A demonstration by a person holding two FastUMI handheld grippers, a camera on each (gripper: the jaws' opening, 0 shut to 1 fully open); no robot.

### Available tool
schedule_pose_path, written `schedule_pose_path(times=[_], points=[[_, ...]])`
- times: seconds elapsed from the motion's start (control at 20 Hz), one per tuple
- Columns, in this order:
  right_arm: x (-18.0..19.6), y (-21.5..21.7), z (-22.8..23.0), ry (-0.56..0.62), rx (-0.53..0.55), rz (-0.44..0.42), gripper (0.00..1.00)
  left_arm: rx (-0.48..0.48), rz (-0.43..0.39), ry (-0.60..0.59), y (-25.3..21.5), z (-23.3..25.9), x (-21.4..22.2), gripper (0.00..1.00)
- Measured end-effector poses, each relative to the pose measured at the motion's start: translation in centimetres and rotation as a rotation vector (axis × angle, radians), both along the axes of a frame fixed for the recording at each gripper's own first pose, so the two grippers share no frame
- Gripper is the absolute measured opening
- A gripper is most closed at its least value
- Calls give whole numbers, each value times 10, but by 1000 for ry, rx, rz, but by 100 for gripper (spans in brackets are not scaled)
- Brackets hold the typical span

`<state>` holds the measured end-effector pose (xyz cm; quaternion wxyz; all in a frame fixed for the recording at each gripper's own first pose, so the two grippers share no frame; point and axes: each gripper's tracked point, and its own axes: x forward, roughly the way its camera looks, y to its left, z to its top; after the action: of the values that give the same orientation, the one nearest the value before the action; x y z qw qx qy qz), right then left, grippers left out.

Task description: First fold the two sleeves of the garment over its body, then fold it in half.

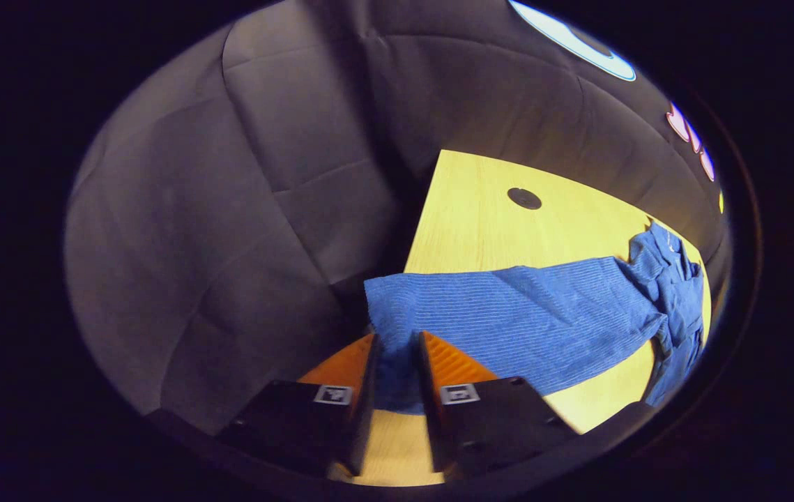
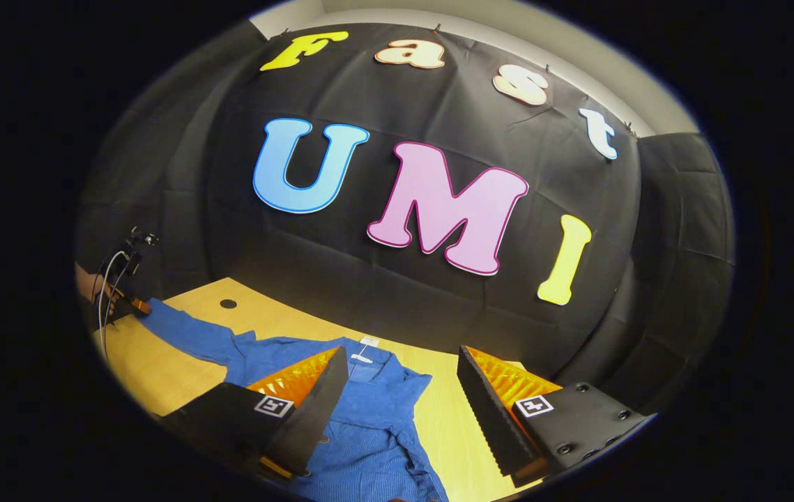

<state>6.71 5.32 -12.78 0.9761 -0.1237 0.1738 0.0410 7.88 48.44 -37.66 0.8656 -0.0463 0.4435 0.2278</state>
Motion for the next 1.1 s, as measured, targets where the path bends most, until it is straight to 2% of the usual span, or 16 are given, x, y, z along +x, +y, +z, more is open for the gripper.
schedule_pose_path(times=[0.1, 0.2, 0.3, 0.5, 0.55, 0.6, 0.65, 0.7, 0.8, 0.85, 0.9, 1.1], points=[[-3, 3, -3, 7, 12, 7, 99, -27, -14, 2, -11, -4, 1, 14], [-4, 2, -4, 16, 20, 4, 99, -6, -1, 20, -12, -3, -5, 15], [-3, -1, -4, 16, 31, -2, 99, 23, -6, 21, -19, -3, -5, 1], [-5, -11, -2, 12, 39, -14, 99, -6, -59, -59, -50, 22, 8, 1], [-5, -12, -3, 12, 41, -15, 93, -13, -81, -71, -60, 27, 11, 1], [-6, -16, -4, 15, 43, -17, 93, -18, -98, -84, -71, 32, 16, 0], [-6, -19, -5, 17, 47, -22, 99, -28, -111, -99, -83, 39, 17, 0], [-6, -22, -5, 18, 55, -28, 99, -42, -122, -120, -98, 45, 24, 1], [-6, -32, -4, 14, 67, -39, 99, -94, -139, -161, -132, 55, 37, 1], [-6, -39, -3, 11, 68, -44, 92, -112, -147, -181, -149, 60, 42, 1], [-5, -46, -3, 10, 65, -48, 99, -132, -166, -200, -169, 68, 50, 1], [-6, -72, -7, 14, 70, -62, 99, -241, -236, -284, -268, 100, 84, 0]])
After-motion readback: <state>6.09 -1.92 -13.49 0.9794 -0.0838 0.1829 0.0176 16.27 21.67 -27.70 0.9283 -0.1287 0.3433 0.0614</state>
